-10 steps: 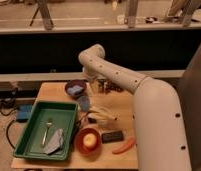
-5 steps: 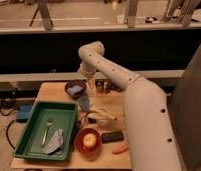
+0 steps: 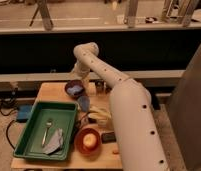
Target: Wipe table surface with sponge
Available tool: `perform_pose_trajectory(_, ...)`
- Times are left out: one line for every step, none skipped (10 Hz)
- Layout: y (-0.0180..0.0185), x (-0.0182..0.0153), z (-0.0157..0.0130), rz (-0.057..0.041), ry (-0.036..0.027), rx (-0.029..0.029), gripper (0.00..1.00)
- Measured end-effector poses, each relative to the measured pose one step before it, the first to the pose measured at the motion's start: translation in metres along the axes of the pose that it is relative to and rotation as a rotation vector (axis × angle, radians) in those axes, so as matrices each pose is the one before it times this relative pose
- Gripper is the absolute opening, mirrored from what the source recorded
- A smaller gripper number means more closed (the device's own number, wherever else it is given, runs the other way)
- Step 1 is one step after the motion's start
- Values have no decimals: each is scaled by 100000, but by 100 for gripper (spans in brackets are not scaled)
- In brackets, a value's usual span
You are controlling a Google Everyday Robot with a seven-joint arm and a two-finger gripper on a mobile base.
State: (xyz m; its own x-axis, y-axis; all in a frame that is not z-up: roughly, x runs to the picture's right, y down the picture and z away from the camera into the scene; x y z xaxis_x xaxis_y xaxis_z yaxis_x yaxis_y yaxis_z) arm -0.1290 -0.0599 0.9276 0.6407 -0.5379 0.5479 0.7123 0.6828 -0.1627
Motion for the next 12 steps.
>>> perform_pose_trajectory(-266, -71, 327, -1099, 481, -608, 80)
perform_pose_trajectory(3, 133, 169, -472, 750, -720, 80)
perform_pose_trajectory(203, 274, 155, -10, 753, -580, 80)
perform_pose_trajectory(261, 263, 62, 133, 468, -297, 80)
perform_pose_trajectory(358, 182, 249, -3, 581, -619, 80)
perform_pose_trajectory(274, -21, 307, 57, 270, -362, 80)
perform_pose_trajectory(280, -120, 461, -192, 123, -439, 80)
perform_pose_trajectory(293, 35, 373, -59, 308, -357, 80)
perform_pose_trajectory(172, 38, 272, 50, 93, -266, 80)
perform_pose_trajectory(105, -6, 265, -34, 50, -247, 78)
perform_pose_trajectory(78, -30, 311, 26, -84, -263, 70)
perform_pose_trajectory(-6, 76, 149, 463, -11, 123, 62)
